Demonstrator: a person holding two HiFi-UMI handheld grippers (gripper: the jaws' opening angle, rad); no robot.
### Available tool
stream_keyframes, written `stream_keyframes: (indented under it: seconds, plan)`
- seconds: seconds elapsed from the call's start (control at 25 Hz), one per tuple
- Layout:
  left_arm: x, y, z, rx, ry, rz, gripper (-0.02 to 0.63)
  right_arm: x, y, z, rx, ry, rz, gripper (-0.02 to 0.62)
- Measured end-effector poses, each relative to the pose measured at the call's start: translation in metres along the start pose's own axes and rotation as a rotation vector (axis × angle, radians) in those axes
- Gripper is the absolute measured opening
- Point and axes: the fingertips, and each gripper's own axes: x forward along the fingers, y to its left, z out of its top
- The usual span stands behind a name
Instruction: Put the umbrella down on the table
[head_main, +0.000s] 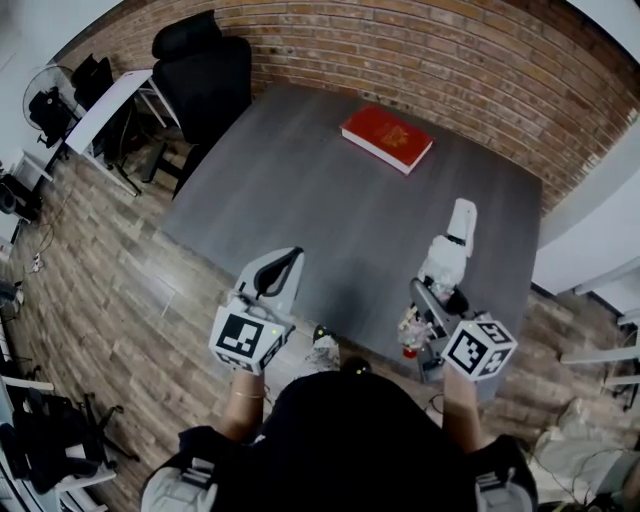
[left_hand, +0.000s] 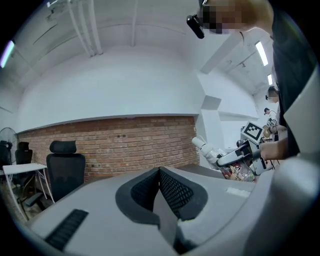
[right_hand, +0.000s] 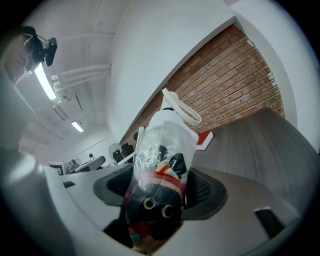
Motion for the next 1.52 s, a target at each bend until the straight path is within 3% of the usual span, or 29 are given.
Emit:
stream_keyframes:
  seconds: [0.8, 1.52]
  plan:
    - [0.048, 0.086, -0.021, -0.029, 0.053, -0.058, 0.000, 0.087, -0.023, -0.018, 0.066, 0.088, -0.135, 0.288]
    - [0.061, 0.121, -0.057, -0.099, 0.088, -0.062, 0.000, 0.131, -0.048, -0.058, 0.096, 0.220, -0.233, 0.288]
